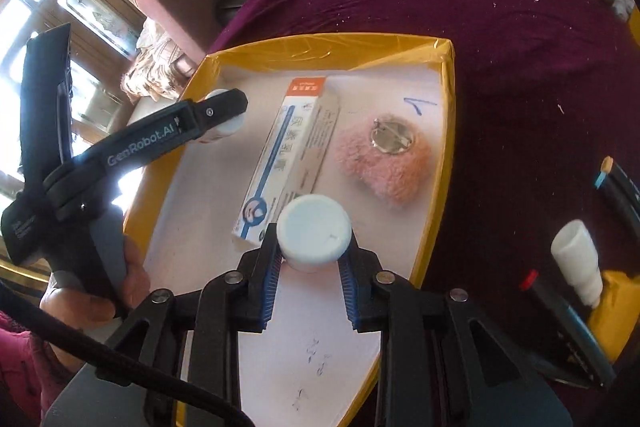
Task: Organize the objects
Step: 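Carry both bottles over the tray and open both grippers to drop them, then grasp a black marker with the left gripper while the right grasps another black marker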
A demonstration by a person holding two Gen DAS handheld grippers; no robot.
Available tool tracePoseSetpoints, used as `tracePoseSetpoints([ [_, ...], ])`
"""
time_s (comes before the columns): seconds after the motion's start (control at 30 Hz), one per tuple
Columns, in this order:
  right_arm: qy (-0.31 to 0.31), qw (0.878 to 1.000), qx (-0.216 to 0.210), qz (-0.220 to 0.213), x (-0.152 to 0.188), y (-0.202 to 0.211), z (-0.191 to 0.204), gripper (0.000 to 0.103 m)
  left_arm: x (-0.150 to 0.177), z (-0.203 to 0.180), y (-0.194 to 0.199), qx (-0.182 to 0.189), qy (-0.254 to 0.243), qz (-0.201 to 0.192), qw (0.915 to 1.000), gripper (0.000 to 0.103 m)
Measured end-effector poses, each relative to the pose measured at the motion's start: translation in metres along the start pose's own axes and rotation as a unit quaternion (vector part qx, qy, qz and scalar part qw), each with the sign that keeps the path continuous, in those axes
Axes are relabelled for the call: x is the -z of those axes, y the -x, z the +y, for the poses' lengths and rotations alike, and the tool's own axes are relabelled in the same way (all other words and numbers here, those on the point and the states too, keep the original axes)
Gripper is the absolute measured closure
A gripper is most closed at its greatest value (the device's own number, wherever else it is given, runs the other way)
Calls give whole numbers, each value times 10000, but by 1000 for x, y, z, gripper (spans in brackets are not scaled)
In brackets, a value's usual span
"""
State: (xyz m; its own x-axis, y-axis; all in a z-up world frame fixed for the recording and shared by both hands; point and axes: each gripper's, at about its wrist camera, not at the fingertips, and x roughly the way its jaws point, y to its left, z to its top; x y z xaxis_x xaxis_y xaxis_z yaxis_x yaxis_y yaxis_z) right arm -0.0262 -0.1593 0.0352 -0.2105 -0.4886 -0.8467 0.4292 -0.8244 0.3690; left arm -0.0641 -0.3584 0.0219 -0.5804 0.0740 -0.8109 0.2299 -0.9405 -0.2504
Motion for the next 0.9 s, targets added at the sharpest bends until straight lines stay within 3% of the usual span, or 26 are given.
tracePoseSetpoints([
  [0.07,74,9999,134,-71,1,0,2,77,0,0,0,42,9,-15,10000,50],
  [0.2,32,9997,97,-242,0,6,4,55,-1,0,5,419,225,8,9989,37],
  [0.37,151,9977,133,-640,0,38,6,54,-5,0,18,499,381,-98,9980,37],
  [0.6,32,9938,199,-1093,9,75,-6,47,4,-12,65,292,305,-565,9975,35],
  [0.73,-124,9922,283,-1210,28,99,-34,47,21,-28,87,349,220,-603,9973,35],
  [0.9,-471,9905,388,-1233,51,126,-99,44,50,-61,112,977,-31,-538,9938,35],
])
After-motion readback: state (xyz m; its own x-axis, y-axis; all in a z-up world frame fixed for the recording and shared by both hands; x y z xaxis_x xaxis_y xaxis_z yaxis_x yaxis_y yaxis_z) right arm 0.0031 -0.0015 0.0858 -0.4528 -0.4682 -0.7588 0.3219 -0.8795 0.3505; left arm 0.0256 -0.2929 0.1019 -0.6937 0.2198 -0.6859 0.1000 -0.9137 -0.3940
